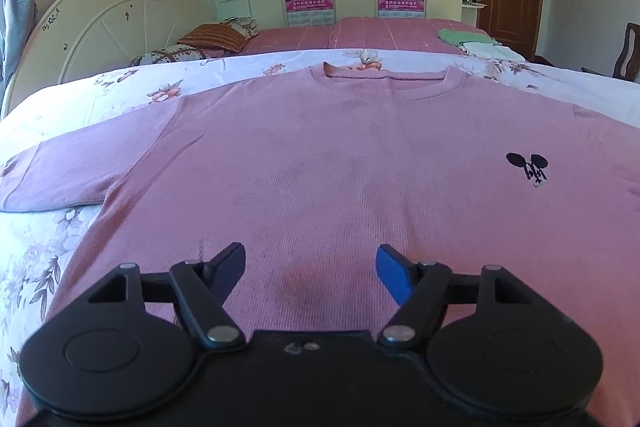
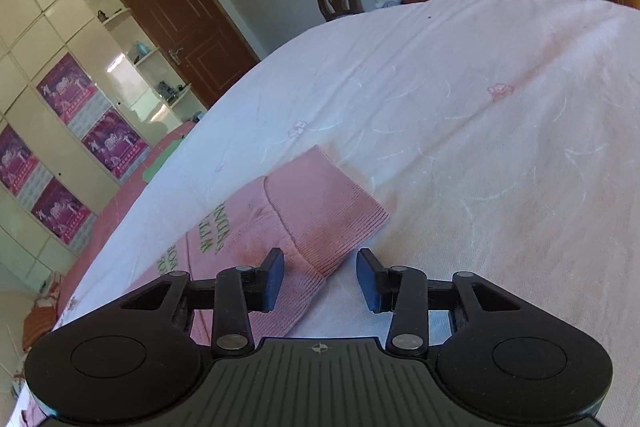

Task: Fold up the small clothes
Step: 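Move the right tool to the sleeve cuff and close on it, then carry the held sleeve across the sweatshirt body with the right tool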

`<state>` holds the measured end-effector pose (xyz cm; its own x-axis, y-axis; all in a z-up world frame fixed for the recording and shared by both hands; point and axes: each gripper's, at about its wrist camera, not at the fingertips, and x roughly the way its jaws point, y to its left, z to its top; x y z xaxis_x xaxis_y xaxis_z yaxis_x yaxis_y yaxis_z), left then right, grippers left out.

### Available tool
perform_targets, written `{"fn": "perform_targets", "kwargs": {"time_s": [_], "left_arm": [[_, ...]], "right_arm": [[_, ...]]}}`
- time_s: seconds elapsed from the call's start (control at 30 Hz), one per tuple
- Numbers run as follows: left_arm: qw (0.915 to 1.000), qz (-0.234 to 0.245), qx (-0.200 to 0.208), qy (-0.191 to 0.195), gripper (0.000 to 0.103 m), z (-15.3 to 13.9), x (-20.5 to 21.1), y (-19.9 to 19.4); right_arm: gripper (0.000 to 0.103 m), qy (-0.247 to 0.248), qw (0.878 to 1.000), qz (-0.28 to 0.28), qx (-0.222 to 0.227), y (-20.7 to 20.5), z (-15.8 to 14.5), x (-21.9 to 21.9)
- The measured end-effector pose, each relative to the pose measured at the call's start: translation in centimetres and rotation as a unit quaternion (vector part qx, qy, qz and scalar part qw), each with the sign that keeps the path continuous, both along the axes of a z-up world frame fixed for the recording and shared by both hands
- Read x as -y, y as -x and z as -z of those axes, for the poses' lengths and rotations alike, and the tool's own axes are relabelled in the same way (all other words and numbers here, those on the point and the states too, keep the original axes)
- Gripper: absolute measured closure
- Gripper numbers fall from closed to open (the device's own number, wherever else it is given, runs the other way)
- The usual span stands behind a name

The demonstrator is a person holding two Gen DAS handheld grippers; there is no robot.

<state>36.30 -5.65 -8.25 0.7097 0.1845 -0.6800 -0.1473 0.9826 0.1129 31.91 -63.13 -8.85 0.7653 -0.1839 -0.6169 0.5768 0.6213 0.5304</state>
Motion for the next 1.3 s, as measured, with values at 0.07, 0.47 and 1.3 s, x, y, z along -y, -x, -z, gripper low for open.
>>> {"fn": "perform_targets", "kwargs": {"time_s": [0.07, 0.47, 1.3], "left_arm": [[1.0000, -0.001, 0.000, -0.001, 0.032, -0.1, 0.0, -0.5], [0.9993, -0.007, -0.027, 0.026, 0.030, 0.8, 0.0, -2.0], [0.9989, -0.017, -0.036, 0.023, 0.027, 0.1, -1.2, -1.3]], "right_arm": [[0.063, -0.008, 1.000, 0.000, 0.008, 0.1, -0.1, 0.6], [0.082, -0.061, 0.998, 0.004, 0.004, 2.7, -1.6, 2.6], [0.092, -0.071, 0.996, -0.003, 0.049, 4.8, -1.5, 4.9]]}}
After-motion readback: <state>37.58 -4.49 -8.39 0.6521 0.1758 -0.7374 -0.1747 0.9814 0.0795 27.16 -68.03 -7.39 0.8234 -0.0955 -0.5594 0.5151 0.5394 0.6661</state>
